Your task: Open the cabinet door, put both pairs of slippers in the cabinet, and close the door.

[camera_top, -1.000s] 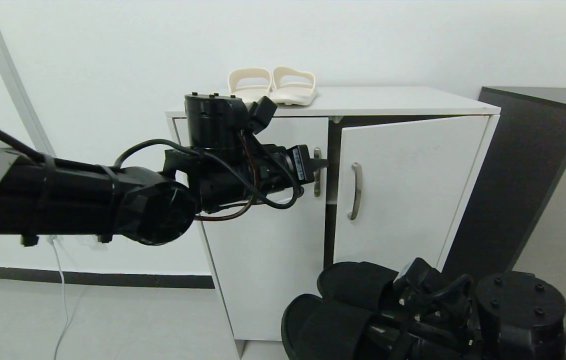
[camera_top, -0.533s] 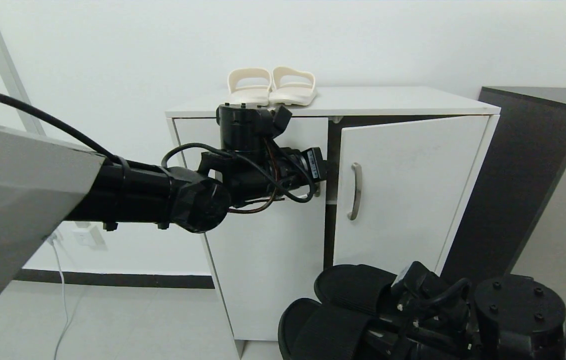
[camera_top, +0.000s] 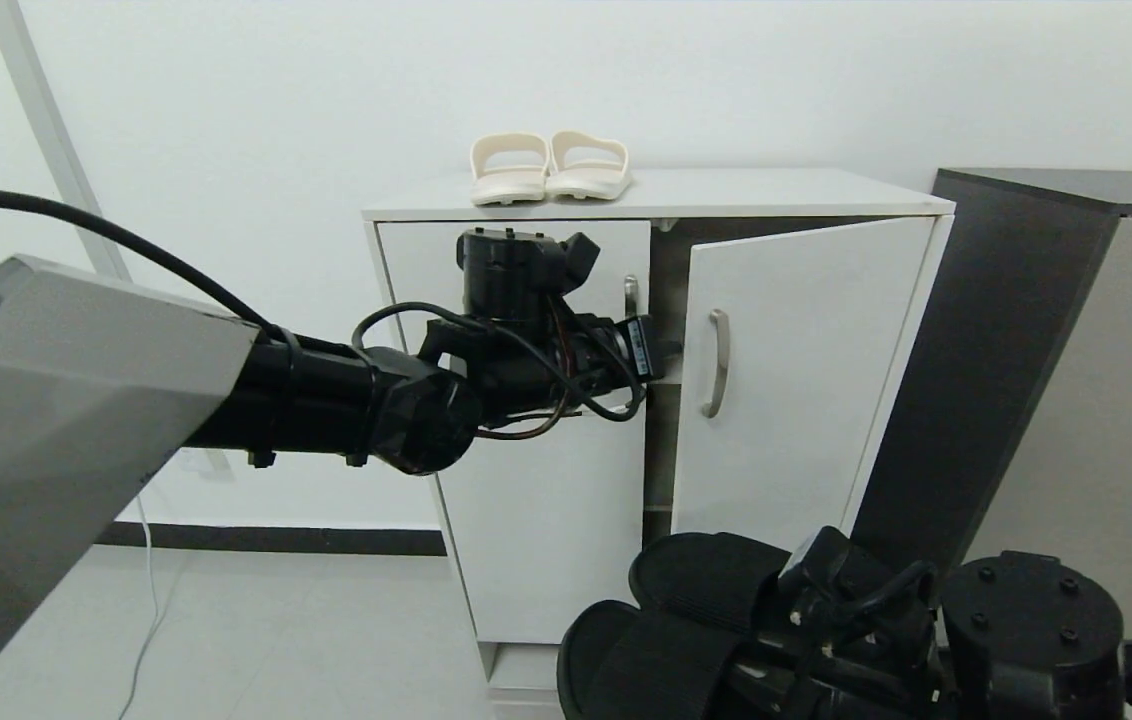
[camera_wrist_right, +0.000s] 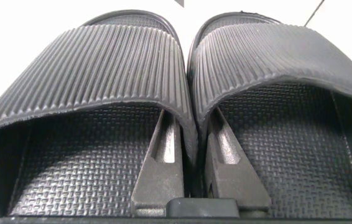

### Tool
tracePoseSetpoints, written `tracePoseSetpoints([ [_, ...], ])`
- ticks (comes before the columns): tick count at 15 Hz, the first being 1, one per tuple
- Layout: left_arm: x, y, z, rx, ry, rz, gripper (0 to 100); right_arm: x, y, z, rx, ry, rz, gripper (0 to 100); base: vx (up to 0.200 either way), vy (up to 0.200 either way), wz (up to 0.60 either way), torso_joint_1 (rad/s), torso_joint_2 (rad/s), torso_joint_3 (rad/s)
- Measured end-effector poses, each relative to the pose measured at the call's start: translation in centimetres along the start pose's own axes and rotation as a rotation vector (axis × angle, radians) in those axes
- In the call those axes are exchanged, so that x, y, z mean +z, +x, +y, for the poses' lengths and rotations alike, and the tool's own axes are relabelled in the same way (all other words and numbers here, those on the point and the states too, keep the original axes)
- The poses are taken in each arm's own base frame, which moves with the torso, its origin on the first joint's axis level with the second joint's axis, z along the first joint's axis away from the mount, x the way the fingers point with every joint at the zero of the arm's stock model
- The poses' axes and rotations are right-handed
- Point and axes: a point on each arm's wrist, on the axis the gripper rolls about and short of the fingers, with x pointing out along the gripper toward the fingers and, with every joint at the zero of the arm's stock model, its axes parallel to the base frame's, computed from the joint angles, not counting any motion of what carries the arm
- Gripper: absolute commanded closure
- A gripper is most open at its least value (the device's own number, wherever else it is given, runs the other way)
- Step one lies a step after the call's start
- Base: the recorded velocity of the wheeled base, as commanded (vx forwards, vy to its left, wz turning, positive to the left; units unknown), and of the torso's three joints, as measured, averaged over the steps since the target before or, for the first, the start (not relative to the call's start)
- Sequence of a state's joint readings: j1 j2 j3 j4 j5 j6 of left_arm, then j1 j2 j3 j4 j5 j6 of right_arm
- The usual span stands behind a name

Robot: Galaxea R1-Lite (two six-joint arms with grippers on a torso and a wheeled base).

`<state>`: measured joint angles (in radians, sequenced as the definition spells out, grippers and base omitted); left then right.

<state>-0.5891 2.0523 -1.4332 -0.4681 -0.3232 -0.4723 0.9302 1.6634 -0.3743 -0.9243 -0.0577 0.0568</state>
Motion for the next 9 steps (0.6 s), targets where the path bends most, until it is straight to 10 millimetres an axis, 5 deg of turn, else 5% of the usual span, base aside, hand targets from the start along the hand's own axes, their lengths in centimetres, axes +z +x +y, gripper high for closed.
tracePoseSetpoints([
  [5, -3.3, 1.2, -5.8, -0.122, 0.039, 0.013, 100, -0.2, -0.1, 0.5, 0.018, -0.007, 0.006, 100, -0.160, 0.000, 0.00, 0.005, 0.00, 0.002],
  [9, -2.6, 0.5, -5.0, -0.098, 0.037, -0.008, 100, -0.2, -0.1, 0.5, 0.018, -0.008, 0.005, 100, 0.000, 0.000, 0.00, 0.000, 0.00, 0.000],
])
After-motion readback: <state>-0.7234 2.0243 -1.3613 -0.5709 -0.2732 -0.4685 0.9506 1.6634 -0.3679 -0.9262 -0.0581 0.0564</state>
